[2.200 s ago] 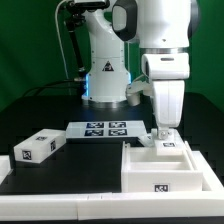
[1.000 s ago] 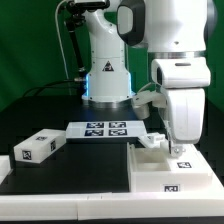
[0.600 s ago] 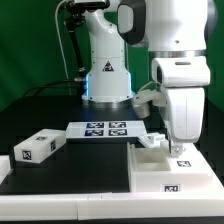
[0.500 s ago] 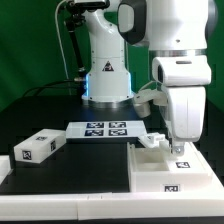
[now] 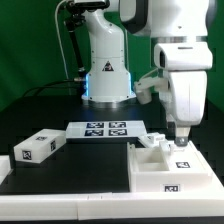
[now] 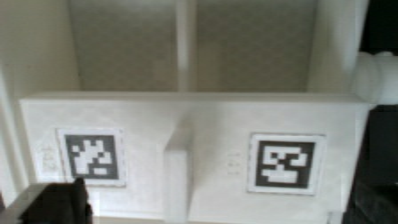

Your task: Assemble cabinet

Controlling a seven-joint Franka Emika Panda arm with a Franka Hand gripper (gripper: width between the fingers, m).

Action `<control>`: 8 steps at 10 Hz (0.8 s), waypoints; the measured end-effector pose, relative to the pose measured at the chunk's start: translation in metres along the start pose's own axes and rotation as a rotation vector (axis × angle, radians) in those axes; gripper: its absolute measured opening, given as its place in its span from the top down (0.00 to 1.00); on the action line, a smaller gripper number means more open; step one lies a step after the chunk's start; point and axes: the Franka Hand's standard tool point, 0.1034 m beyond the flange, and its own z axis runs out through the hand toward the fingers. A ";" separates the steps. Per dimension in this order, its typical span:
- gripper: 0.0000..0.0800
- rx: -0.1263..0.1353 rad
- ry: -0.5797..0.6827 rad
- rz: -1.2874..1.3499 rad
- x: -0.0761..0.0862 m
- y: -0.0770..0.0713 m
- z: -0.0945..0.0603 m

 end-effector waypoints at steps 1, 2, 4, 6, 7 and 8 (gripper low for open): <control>0.03 -0.001 -0.009 -0.009 -0.002 -0.014 -0.012; 0.01 0.000 -0.014 -0.020 -0.001 -0.028 -0.019; 0.00 -0.019 -0.001 -0.065 0.001 -0.052 -0.020; 0.00 -0.024 0.020 -0.103 -0.001 -0.078 -0.007; 0.00 -0.021 0.025 -0.113 -0.002 -0.085 -0.002; 0.00 -0.007 0.023 -0.129 -0.003 -0.091 0.005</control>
Offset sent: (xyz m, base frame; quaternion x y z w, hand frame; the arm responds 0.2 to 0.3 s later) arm -0.0520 0.0104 0.0060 -0.0237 0.0291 -0.0618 0.9974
